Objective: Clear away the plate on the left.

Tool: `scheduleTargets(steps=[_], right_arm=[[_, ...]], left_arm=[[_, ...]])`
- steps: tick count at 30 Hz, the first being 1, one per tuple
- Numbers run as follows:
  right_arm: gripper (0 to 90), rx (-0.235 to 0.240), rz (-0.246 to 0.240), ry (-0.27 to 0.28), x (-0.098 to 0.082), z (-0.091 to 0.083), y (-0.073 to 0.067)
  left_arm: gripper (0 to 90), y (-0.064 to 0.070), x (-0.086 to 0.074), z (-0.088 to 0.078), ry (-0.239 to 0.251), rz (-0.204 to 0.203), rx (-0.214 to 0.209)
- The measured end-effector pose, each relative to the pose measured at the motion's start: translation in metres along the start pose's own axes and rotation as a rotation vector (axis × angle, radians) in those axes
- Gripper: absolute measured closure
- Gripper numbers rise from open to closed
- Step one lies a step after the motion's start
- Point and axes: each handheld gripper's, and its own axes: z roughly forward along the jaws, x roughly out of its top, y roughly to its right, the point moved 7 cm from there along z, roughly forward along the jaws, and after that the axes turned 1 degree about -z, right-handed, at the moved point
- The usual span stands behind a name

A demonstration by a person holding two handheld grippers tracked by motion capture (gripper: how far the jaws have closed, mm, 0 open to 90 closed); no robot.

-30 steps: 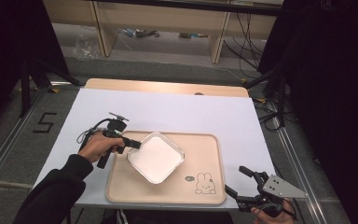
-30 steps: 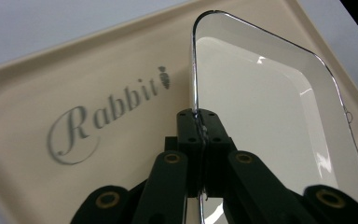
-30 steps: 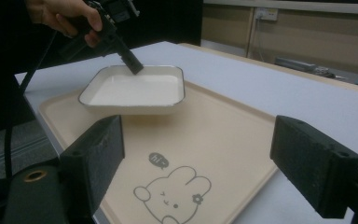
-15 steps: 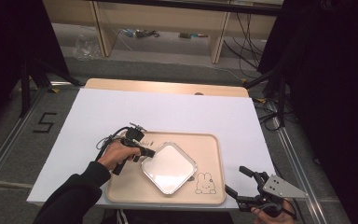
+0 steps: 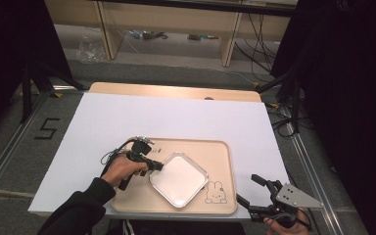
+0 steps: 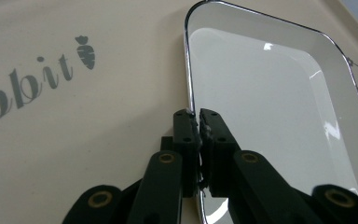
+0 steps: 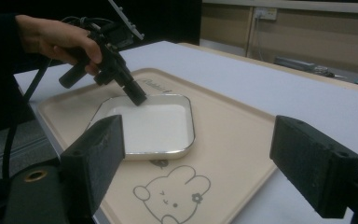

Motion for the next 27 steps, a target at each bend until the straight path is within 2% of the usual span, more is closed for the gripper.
scheduleTargets(steps=[2,4,5,6,7,8,9,10,11,12,13,14,15,16,17,19,20,22,23,24,25,26,27], right_arm=[[18.5,0.002,0.002,-0.002,0.0,0.0,0.0],[18.6,0.004,0.011,-0.014,-0.001,0.0,-0.001],[18.7,0.004,0.014,-0.01,-0.001,0.0,-0.002],[18.7,0.002,0.004,-0.001,0.0,0.0,-0.001],[18.7,-0.002,0.001,0.0,0.0,0.001,0.0],[18.6,0.002,0.011,-0.01,-0.001,0.0,-0.001],[18.7,0.0,0.0,-0.003,0.0,0.0,0.0],[18.7,0.001,0.001,0.0,0.0,0.0,0.0],[18.7,0.003,0.003,0.001,0.001,0.0,-0.001],[18.7,0.003,0.002,0.0,0.0,0.0,-0.001],[18.7,0.003,0.002,0.0,0.0,0.0,-0.001],[18.7,0.007,0.018,-0.013,0.0,-0.001,-0.003],[18.7,0.0,0.001,0.0,0.001,0.0,-0.001],[18.7,0.004,0.005,-0.004,0.001,0.0,-0.002],[18.7,0.012,0.007,-0.02,-0.001,-0.001,-0.002],[18.8,0.011,0.006,0.01,0.001,0.001,-0.002],[18.8,0.007,0.005,0.016,0.002,0.001,-0.002],[18.8,0.006,-0.002,-0.008,0.0,-0.001,-0.001],[18.8,0.026,0.033,-0.011,0.0,0.0,-0.005],[18.9,0.026,0.035,-0.007,0.0,0.0,-0.005],[18.8,0.025,0.033,0.001,0.0,0.001,-0.005],[18.8,0.014,0.004,-0.01,0.0,0.0,-0.002],[18.9,0.015,0.001,-0.009,0.0,0.0,-0.003]], left_arm=[[83.8,0.0,-0.002,0.0,-0.002,0.028,0.011],[83.1,0.002,-0.003,-0.001,0.008,0.009,0.015],[83.0,0.002,-0.004,-0.002,0.011,0.017,0.018],[83.2,0.005,-0.008,-0.003,-0.015,-0.036,0.035],[82.9,0.006,-0.009,-0.004,-0.021,-0.05,0.037],[82.9,0.005,-0.01,-0.005,-0.03,-0.03,0.042],[82.9,0.003,-0.006,-0.002,0.009,0.025,0.032],[82.8,0.006,-0.009,-0.004,-0.011,-0.023,0.047],[82.6,0.005,-0.009,-0.004,-0.005,-0.004,0.047],[82.7,0.008,-0.01,-0.003,0.001,-0.044,0.054],[82.7,0.008,-0.01,-0.003,0.001,-0.044,0.054],[82.8,0.006,-0.009,-0.003,0.009,0.035,0.034],[82.9,0.008,-0.012,-0.004,0.003,-0.003,0.05],[82.9,0.009,-0.012,-0.004,0.006,0.017,0.035],[83.0,0.009,-0.012,-0.004,0.006,0.017,0.035],[83.0,0.009,-0.014,-0.005,0.023,0.036,0.03],[83.1,0.011,-0.017,-0.006,0.023,0.029,0.032],[82.8,0.014,-0.022,-0.008,0.016,0.038,0.023],[82.6,0.016,-0.025,-0.009,0.019,0.034,0.018],[82.3,0.015,-0.026,-0.01,0.021,0.056,0.029],[81.9,0.017,-0.028,-0.012,0.022,0.041,0.028],[81.6,0.017,-0.03,-0.013,0.02,0.042,0.031],[81.3,0.017,-0.032,-0.015,0.017,0.046,0.031]])
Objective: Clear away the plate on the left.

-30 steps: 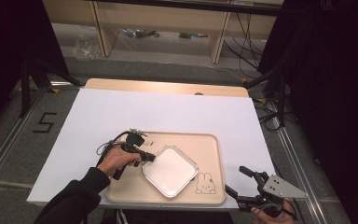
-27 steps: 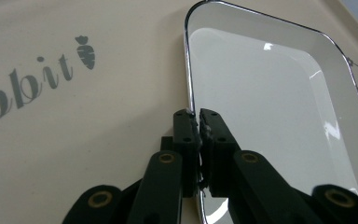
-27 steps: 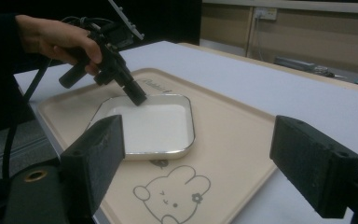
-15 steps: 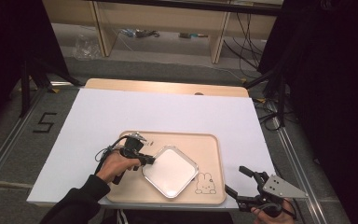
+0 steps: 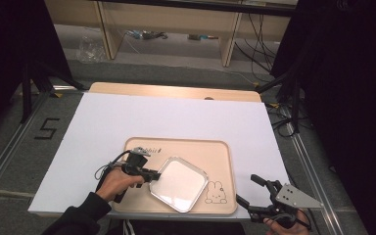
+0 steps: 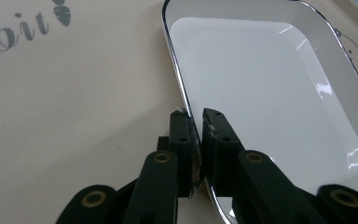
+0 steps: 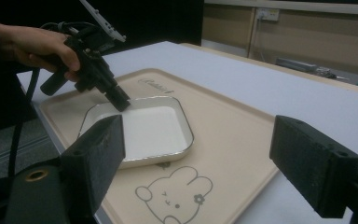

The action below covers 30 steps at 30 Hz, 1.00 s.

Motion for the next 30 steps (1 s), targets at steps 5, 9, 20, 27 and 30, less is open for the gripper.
scheduleTargets(steps=[5,9,20,27,30], right_arm=[[18.9,0.002,0.014,-0.012,-0.001,0.0,-0.002],[18.9,0.007,0.031,-0.021,-0.001,0.0,-0.003],[19.0,0.015,0.026,-0.002,0.0,0.001,-0.004],[19.0,0.01,0.012,-0.018,-0.001,0.0,-0.002],[19.1,0.012,0.029,-0.02,-0.001,0.0,-0.004]], left_arm=[[80.1,0.001,-0.005,-0.004,0.009,-0.008,0.008],[78.9,0.003,-0.008,-0.006,0.014,-0.009,0.005],[76.3,0.012,-0.026,-0.018,-0.011,0.016,0.03],[72.7,0.022,-0.034,-0.021,-0.008,-0.001,0.026],[71.1,0.028,-0.038,-0.023,0.004,-0.009,0.012]])
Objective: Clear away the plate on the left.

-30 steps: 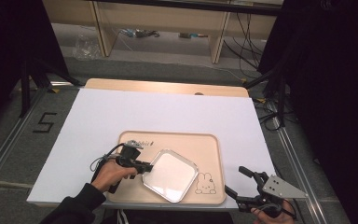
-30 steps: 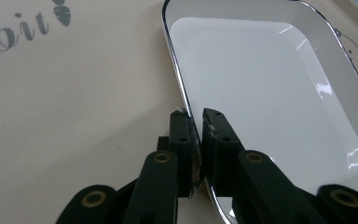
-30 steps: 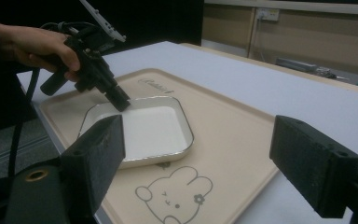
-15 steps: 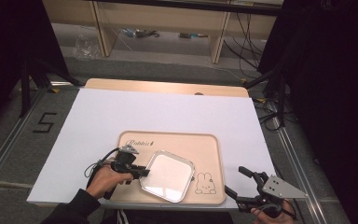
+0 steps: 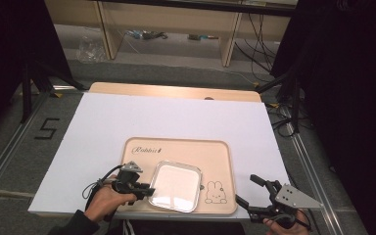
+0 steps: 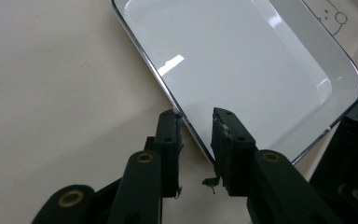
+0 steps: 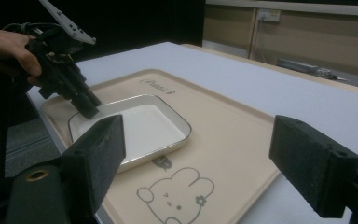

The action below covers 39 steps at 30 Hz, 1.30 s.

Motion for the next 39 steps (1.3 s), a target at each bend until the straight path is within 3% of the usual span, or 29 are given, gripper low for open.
scheduleTargets(steps=[3,5,7,8,9,10,11,12,13,14,15,16,20,21,25,26,27,29,30,31,33,34,35,36,37,39], right_arm=[[19.1,-0.011,-0.037,0.035,0.002,0.002,0.003],[19.1,-0.002,0.0,0.001,0.0,0.0,0.0],[19.1,0.0,-0.002,-0.003,0.0,0.0,0.0],[19.2,-0.011,-0.037,0.021,0.002,0.001,0.003],[19.1,-0.01,-0.019,0.013,0.001,0.001,0.002],[19.2,-0.001,-0.038,0.015,0.001,0.002,0.002],[19.2,-0.002,-0.025,0.027,0.001,0.003,0.002],[19.2,-0.001,-0.019,0.027,0.001,0.002,0.001],[19.2,0.001,-0.014,0.011,0.001,0.001,0.001],[19.2,0.009,-0.021,0.004,0.0,0.001,0.001],[19.2,0.008,-0.018,0.001,0.0,0.001,0.001],[19.2,-0.003,-0.025,0.027,0.002,0.002,0.002],[19.1,0.015,-0.03,0.002,0.0,0.002,0.001],[19.1,0.015,-0.022,0.0,0.0,0.002,0.0],[19.1,0.015,-0.007,0.003,0.0,0.002,0.0],[19.1,-0.013,-0.035,0.011,0.001,0.001,0.003],[19.1,-0.003,0.0,0.001,0.0,0.0,0.0],[19.1,-0.006,-0.02,0.017,0.001,0.001,0.001],[19.1,-0.002,-0.017,0.005,0.0,0.0,0.001],[19.1,0.001,0.008,-0.004,0.0,0.0,0.0],[19.1,-0.006,-0.001,-0.016,-0.001,0.0,0.0],[19.0,-0.008,-0.003,0.002,0.0,0.001,0.0],[19.1,0.017,-0.004,-0.005,0.0,0.002,-0.001],[19.0,0.015,-0.025,0.006,0.0,0.002,0.001],[19.0,0.005,-0.028,-0.004,0.0,0.002,0.001],[19.1,0.012,-0.019,-0.001,0.0,0.002,0.0]], left_arm=[[70.1,0.0,-0.005,-0.003,-0.016,0.014,0.012],[69.1,0.002,-0.006,-0.004,-0.013,0.024,-0.002],[68.4,0.003,-0.006,-0.004,-0.001,0.032,-0.002],[68.0,0.005,-0.008,-0.005,-0.013,0.04,-0.006],[67.7,0.005,-0.008,-0.005,-0.018,0.052,0.006],[67.4,0.007,-0.008,-0.005,-0.006,0.041,-0.004],[67.1,0.008,-0.009,-0.005,-0.016,0.034,-0.01],[66.8,0.009,-0.011,-0.006,-0.021,0.019,0.01],[66.5,0.011,-0.009,-0.004,0.007,0.011,-0.002],[66.3,0.011,-0.01,-0.005,-0.009,0.02,-0.005],[66.2,0.013,-0.01,-0.005,0.004,-0.007,0.012],[66.1,0.013,-0.01,-0.005,0.017,-0.002,0.015],[65.9,0.014,-0.011,-0.006,0.007,-0.012,0.01],[65.7,0.011,-0.011,-0.006,0.011,0.045,0.005],[61.1,0.01,-0.011,-0.008,0.013,0.048,0.017],[59.6,0.01,-0.012,-0.01,0.01,0.046,0.02],[57.2,0.011,-0.01,-0.01,0.04,0.03,0.019],[52.9,0.012,-0.007,-0.016,0.069,-0.008,0.024],[52.9,0.011,-0.007,-0.02,0.065,0.014,0.032],[52.0,0.012,-0.004,-0.022,0.098,-0.004,0.048],[48.6,0.011,-0.003,-0.025,0.109,0.002,0.072],[47.3,0.01,0.002,-0.03,0.158,0.006,0.084],[46.5,0.011,0.003,-0.033,0.176,0.004,0.085],[45.2,0.011,0.003,-0.033,0.176,0.004,0.085],[43.4,0.01,0.006,-0.036,0.214,0.008,0.103],[39.5,0.009,0.007,-0.039,0.236,-0.003,0.119]])
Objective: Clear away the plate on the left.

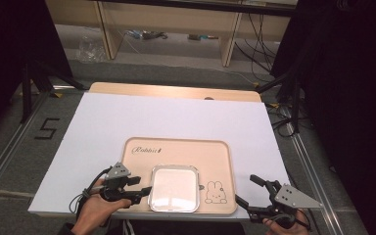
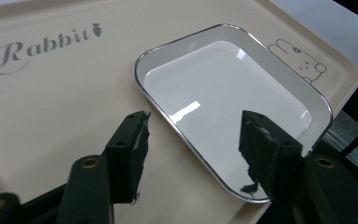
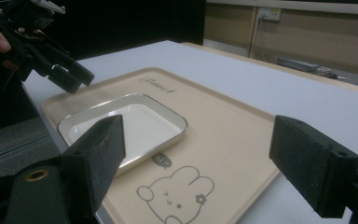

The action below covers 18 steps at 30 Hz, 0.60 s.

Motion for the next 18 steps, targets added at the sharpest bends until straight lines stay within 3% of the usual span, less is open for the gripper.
scheduleTargets(steps=[3,4,10,11,15,18], right_arm=[[19.0,0.001,0.01,-0.002,0.0,0.001,-0.001],[19.0,0.007,-0.002,0.004,0.0,0.001,0.0],[19.0,0.011,0.001,0.005,0.0,0.001,-0.001],[18.9,0.0,-0.002,-0.003,0.0,0.001,0.0],[18.9,0.006,0.0,0.001,0.0,0.001,0.0],[18.3,0.01,-0.003,-0.002,-0.001,0.001,0.0]], left_arm=[[36.2,-0.003,0.002,-0.003,0.013,0.002,0.001],[34.6,-0.005,0.005,-0.005,0.051,-0.009,0.014],[28.1,-0.007,0.009,-0.013,0.104,-0.001,0.018],[27.0,-0.008,0.011,-0.016,0.136,0.007,0.027],[23.0,-0.006,0.012,-0.021,0.169,-0.005,0.004],[21.0,-0.003,0.013,-0.027,0.19,0.013,0.003]])
